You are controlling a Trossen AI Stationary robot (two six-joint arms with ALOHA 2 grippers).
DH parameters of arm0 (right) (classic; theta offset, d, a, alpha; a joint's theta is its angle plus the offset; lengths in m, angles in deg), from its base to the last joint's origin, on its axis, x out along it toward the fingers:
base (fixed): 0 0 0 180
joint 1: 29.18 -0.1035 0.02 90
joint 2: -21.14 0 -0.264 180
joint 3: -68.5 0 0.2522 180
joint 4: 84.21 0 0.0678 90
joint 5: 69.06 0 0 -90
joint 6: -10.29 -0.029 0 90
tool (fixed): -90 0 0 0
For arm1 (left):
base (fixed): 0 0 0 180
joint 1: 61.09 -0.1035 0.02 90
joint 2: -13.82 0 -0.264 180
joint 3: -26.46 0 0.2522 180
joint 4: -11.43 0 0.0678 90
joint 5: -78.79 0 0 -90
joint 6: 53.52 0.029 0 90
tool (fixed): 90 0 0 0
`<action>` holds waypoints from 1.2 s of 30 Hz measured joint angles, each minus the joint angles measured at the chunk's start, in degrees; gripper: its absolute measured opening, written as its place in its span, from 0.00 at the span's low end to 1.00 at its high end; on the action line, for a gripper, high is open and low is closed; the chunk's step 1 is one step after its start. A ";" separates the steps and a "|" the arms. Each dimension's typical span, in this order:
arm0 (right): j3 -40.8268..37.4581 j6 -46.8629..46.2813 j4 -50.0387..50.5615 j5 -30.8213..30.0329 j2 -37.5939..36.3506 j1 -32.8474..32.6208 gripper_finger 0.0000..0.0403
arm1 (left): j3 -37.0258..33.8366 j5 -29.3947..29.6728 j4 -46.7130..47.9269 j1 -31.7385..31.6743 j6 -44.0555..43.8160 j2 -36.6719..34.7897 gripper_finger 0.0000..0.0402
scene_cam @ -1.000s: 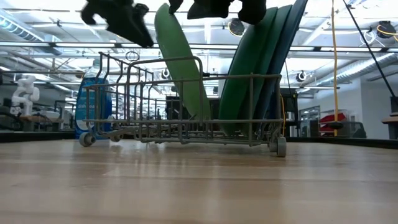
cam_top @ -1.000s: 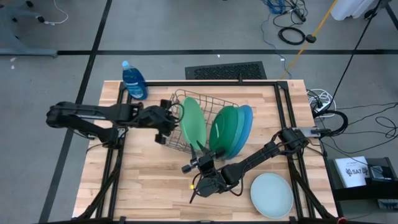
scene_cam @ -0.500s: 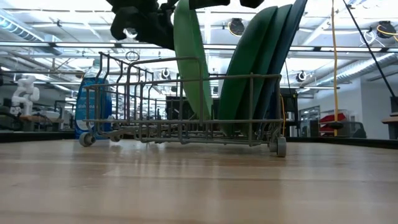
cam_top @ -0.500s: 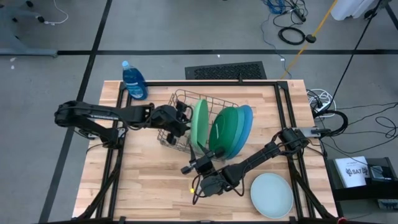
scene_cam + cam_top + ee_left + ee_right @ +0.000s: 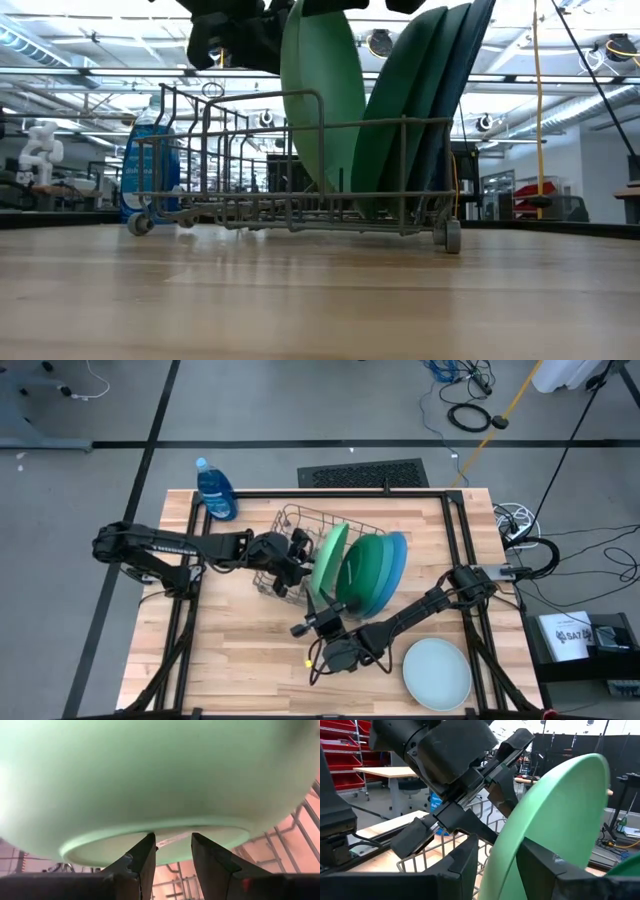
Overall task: Sort dishes
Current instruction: Put the light green plate into the dish rack
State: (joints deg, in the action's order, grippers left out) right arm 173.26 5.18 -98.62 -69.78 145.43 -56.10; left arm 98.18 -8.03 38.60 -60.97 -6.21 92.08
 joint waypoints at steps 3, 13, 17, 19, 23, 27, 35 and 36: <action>0.00 0.07 -0.75 0.44 0.00 0.07 0.26 | 0.00 -0.19 -1.09 0.49 0.13 0.04 0.32; -0.02 13.10 -14.51 0.88 0.00 -0.63 0.32 | 0.00 -0.66 -1.18 0.80 -0.42 0.04 0.32; -0.02 21.77 -22.88 1.00 0.00 -0.83 0.40 | 0.01 -0.70 -1.02 0.81 -1.53 0.33 0.32; -0.02 25.13 -25.93 0.89 0.00 -0.92 0.44 | 0.02 -1.27 -0.43 0.81 -1.91 0.46 0.32; -0.02 27.21 -27.65 0.79 0.00 -1.33 0.46 | 0.07 -1.43 0.08 1.05 -1.97 1.17 0.32; -0.02 21.43 -21.75 0.87 0.00 -1.44 0.45 | 0.07 -0.09 0.25 1.27 -1.79 1.14 0.32; -0.02 5.44 -4.83 0.82 0.00 -1.86 0.42 | 0.07 1.60 1.69 1.63 -1.81 0.45 0.32; -0.02 3.58 -2.69 0.85 0.00 -1.91 0.42 | 0.07 1.75 1.78 1.84 -1.74 0.41 0.32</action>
State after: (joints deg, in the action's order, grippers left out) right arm 173.24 8.76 -101.31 -68.93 145.43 -58.01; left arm 98.24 -6.28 40.38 -59.14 -7.95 92.49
